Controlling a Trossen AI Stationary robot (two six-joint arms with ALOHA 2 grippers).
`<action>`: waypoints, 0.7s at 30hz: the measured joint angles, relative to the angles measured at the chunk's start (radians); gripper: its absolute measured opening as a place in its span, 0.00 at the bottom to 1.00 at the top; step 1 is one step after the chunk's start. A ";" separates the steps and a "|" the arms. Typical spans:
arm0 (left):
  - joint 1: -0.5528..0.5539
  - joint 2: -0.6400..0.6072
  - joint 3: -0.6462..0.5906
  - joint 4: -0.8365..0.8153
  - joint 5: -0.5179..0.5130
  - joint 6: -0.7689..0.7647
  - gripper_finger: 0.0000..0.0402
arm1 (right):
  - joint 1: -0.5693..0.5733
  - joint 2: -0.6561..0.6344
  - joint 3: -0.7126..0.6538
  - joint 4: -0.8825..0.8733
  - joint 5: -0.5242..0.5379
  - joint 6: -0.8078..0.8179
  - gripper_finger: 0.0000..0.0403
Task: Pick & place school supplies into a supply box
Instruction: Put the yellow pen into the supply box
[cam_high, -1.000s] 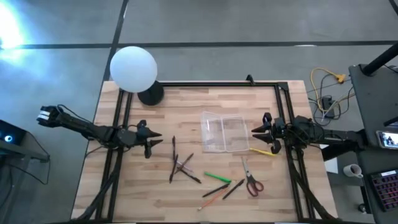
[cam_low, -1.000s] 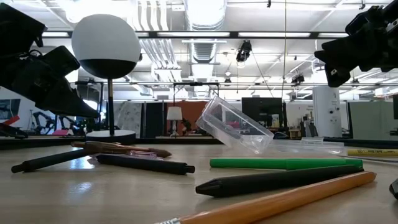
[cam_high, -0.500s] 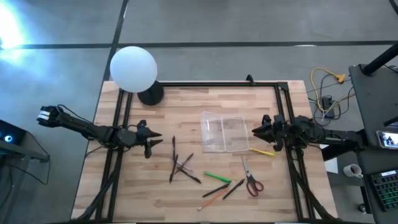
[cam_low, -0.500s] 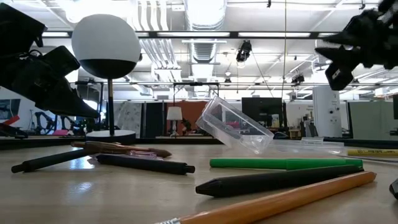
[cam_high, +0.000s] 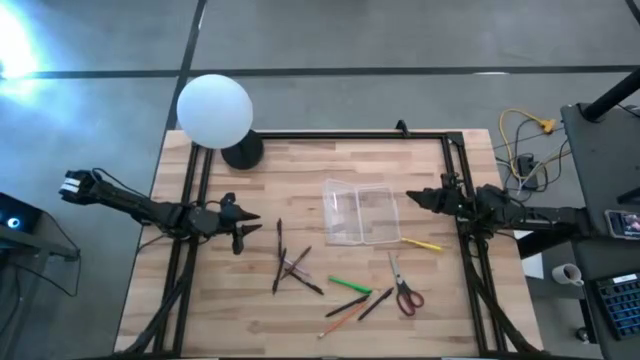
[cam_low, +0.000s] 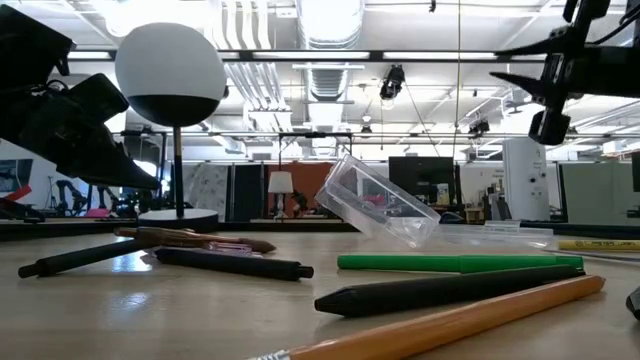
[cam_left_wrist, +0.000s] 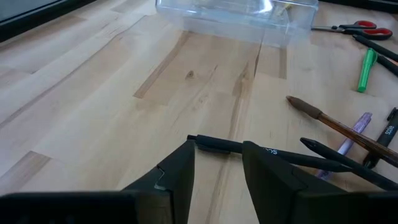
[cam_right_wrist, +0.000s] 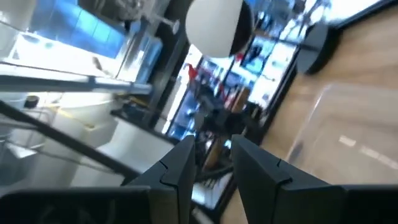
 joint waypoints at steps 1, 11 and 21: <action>0.000 0.000 0.000 0.000 0.000 0.000 0.30 | 0.004 0.025 0.012 -0.006 -0.026 0.015 0.24; 0.000 0.000 0.000 0.000 0.000 0.000 0.30 | 0.030 0.349 0.337 -0.753 -0.247 -0.034 0.24; 0.000 0.000 0.000 0.000 0.000 0.000 0.30 | 0.037 0.613 0.620 -1.332 -0.231 -0.335 0.25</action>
